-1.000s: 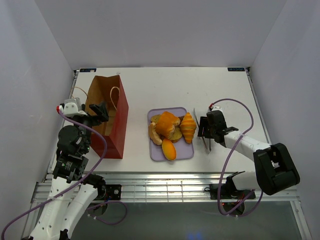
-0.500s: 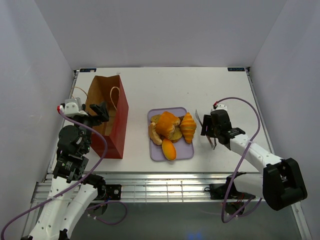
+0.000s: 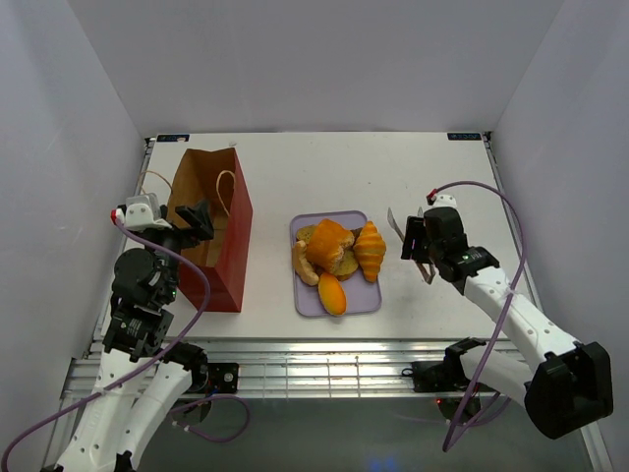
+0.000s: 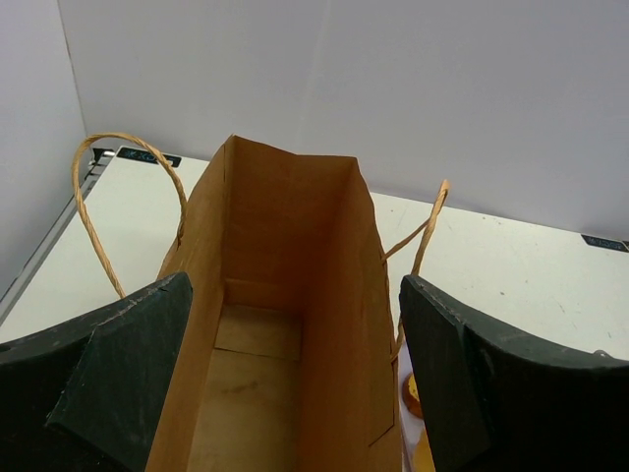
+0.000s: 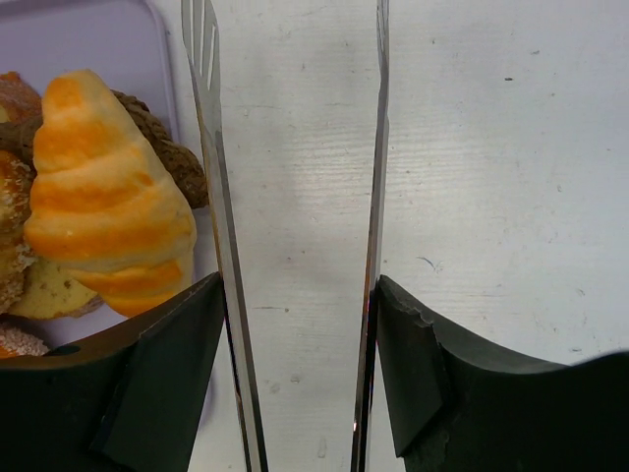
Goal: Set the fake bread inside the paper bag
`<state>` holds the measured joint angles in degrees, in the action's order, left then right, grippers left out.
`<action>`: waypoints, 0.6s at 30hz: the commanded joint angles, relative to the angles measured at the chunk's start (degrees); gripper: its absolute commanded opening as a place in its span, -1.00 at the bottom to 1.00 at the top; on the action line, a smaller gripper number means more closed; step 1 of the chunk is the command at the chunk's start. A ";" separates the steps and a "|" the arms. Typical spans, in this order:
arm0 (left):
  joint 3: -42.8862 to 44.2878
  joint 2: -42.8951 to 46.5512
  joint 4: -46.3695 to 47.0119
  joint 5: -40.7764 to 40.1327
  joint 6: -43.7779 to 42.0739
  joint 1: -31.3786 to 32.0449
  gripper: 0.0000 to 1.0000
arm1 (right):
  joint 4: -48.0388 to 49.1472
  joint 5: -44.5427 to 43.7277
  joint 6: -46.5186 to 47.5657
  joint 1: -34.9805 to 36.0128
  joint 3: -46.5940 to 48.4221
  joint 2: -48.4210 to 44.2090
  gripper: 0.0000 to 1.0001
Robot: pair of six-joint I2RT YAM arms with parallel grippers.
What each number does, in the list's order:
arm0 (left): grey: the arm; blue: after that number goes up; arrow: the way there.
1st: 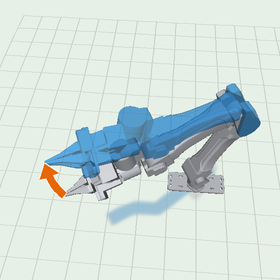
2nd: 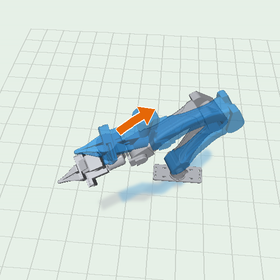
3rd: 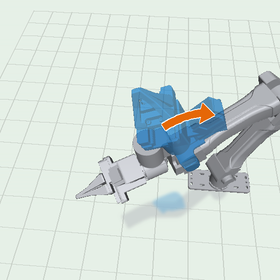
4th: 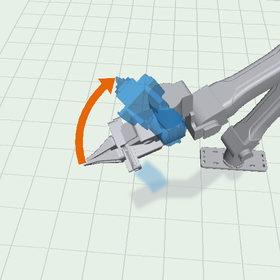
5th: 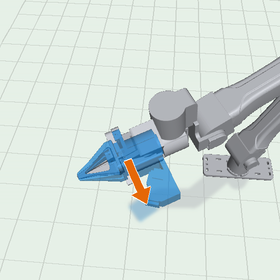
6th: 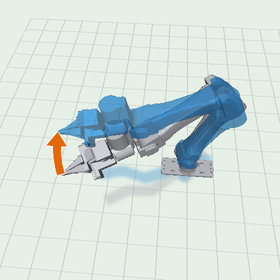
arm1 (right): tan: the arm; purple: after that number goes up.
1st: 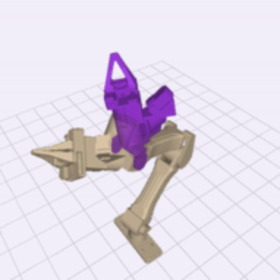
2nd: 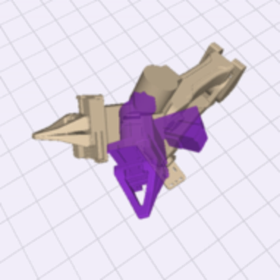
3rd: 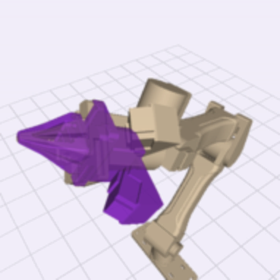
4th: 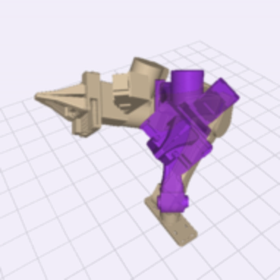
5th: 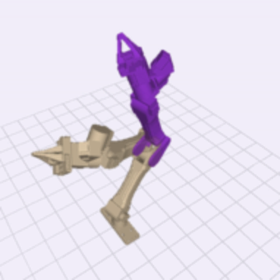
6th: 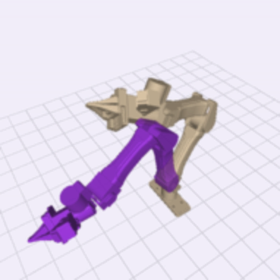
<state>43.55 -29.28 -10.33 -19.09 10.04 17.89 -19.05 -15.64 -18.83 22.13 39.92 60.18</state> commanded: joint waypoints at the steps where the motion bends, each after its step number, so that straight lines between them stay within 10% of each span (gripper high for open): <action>1: 0.48 0.97 -0.57 -0.95 -0.55 0.65 0.94 | -3.79 -0.36 1.43 -0.16 5.25 -3.05 0.33; 18: -0.04 0.54 -0.22 -2.00 -0.73 1.09 0.89 | -14.61 12.56 5.65 -0.16 13.08 -8.33 0.39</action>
<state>43.55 -28.75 -10.33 -20.05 9.85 18.61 -32.01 -7.64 -14.68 22.13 50.61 52.42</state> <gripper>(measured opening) 0.944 0.692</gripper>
